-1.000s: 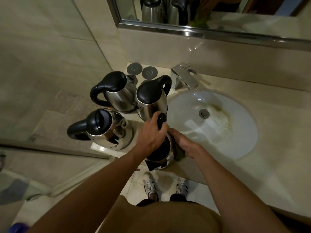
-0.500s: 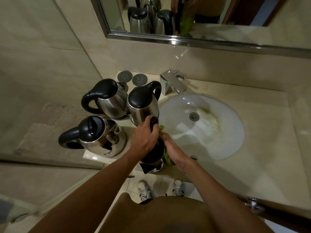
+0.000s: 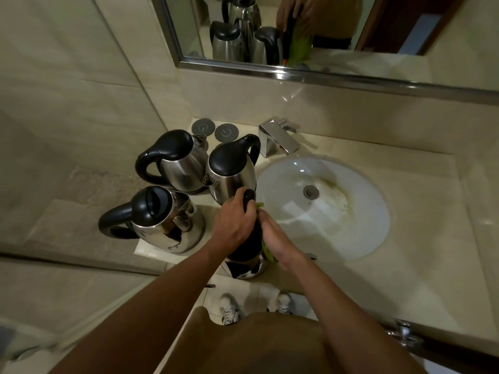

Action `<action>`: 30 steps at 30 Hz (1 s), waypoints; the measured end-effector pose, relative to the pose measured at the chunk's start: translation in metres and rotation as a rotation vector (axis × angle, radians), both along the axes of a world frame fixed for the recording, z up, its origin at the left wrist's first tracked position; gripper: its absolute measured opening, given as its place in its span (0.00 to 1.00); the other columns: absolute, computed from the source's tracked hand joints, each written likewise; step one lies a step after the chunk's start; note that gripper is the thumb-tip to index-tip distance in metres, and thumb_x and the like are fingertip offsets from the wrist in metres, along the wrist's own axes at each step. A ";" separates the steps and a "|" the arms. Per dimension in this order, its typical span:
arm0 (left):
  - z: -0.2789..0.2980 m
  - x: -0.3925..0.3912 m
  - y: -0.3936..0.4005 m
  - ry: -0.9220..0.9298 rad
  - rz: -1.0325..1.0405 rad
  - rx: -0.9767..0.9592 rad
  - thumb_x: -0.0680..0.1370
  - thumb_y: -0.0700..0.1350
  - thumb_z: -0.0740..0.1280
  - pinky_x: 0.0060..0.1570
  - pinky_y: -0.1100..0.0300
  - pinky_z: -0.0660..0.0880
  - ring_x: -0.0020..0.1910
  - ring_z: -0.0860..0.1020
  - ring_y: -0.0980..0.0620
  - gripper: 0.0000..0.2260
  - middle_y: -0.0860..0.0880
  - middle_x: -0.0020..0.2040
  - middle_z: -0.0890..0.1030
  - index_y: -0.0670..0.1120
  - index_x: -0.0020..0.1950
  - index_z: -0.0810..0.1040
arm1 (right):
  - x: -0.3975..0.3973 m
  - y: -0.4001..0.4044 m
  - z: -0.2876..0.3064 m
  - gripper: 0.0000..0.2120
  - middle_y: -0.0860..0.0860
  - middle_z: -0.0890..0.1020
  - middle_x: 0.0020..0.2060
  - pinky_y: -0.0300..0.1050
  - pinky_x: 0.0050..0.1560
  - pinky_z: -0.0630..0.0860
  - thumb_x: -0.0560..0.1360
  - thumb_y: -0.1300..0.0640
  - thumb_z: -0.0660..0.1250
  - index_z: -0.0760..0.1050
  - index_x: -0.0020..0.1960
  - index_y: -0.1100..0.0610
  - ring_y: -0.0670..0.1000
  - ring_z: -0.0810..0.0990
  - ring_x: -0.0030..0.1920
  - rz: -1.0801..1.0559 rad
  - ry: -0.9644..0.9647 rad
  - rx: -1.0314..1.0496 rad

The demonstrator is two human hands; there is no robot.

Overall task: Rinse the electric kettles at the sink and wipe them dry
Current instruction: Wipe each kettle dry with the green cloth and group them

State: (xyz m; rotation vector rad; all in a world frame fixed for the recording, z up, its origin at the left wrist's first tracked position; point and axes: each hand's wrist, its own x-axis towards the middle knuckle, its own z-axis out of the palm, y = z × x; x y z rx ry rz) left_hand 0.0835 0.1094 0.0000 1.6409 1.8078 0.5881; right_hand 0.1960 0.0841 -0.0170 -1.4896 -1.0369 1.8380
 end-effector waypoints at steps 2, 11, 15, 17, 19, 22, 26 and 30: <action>-0.001 0.000 0.000 0.002 -0.001 -0.013 0.82 0.49 0.57 0.49 0.56 0.69 0.49 0.73 0.52 0.17 0.43 0.60 0.78 0.48 0.70 0.68 | 0.002 0.002 -0.007 0.20 0.48 0.77 0.66 0.47 0.68 0.71 0.84 0.41 0.48 0.72 0.69 0.44 0.48 0.74 0.67 0.004 -0.020 -0.060; 0.001 0.000 0.000 0.017 0.015 -0.021 0.82 0.51 0.57 0.52 0.50 0.76 0.50 0.77 0.48 0.18 0.43 0.59 0.79 0.49 0.71 0.67 | -0.009 -0.024 -0.016 0.20 0.51 0.88 0.43 0.51 0.51 0.83 0.80 0.38 0.60 0.84 0.50 0.50 0.51 0.86 0.46 -0.407 0.136 -0.344; 0.001 0.001 0.001 0.033 0.007 -0.007 0.82 0.49 0.57 0.49 0.55 0.71 0.48 0.74 0.51 0.17 0.43 0.60 0.79 0.48 0.71 0.68 | -0.009 -0.005 -0.003 0.17 0.47 0.86 0.50 0.46 0.55 0.80 0.84 0.45 0.53 0.81 0.56 0.46 0.46 0.83 0.52 -0.216 0.040 -0.162; 0.001 0.001 0.000 0.032 0.010 -0.014 0.82 0.49 0.57 0.50 0.56 0.70 0.49 0.73 0.52 0.18 0.42 0.60 0.79 0.48 0.72 0.67 | -0.002 0.003 -0.008 0.19 0.48 0.84 0.54 0.49 0.57 0.79 0.84 0.44 0.51 0.77 0.63 0.48 0.48 0.82 0.56 -0.152 0.025 -0.189; 0.003 0.002 -0.001 0.027 0.013 -0.024 0.82 0.50 0.57 0.51 0.55 0.71 0.49 0.73 0.51 0.18 0.43 0.61 0.78 0.49 0.72 0.66 | 0.004 0.003 -0.016 0.20 0.51 0.85 0.53 0.50 0.56 0.80 0.83 0.40 0.52 0.77 0.63 0.48 0.52 0.83 0.55 -0.132 0.010 -0.248; 0.003 0.002 -0.001 0.027 0.005 -0.044 0.82 0.50 0.57 0.50 0.55 0.73 0.49 0.76 0.50 0.19 0.43 0.61 0.78 0.49 0.73 0.66 | 0.008 -0.008 -0.030 0.23 0.54 0.86 0.49 0.46 0.47 0.79 0.83 0.38 0.50 0.79 0.58 0.50 0.52 0.83 0.50 -0.172 -0.031 -0.327; 0.004 0.003 -0.001 0.019 0.017 -0.041 0.82 0.50 0.57 0.51 0.51 0.76 0.49 0.79 0.48 0.17 0.44 0.58 0.80 0.50 0.71 0.67 | 0.010 -0.018 -0.038 0.27 0.55 0.87 0.48 0.54 0.57 0.80 0.81 0.36 0.52 0.82 0.57 0.53 0.55 0.85 0.52 -0.232 0.070 -0.417; 0.004 0.003 -0.001 0.014 0.012 -0.037 0.81 0.52 0.56 0.52 0.48 0.78 0.49 0.80 0.48 0.18 0.45 0.57 0.80 0.51 0.70 0.66 | 0.006 -0.018 -0.039 0.25 0.55 0.87 0.49 0.54 0.57 0.81 0.82 0.39 0.53 0.82 0.56 0.52 0.55 0.85 0.52 -0.253 0.029 -0.357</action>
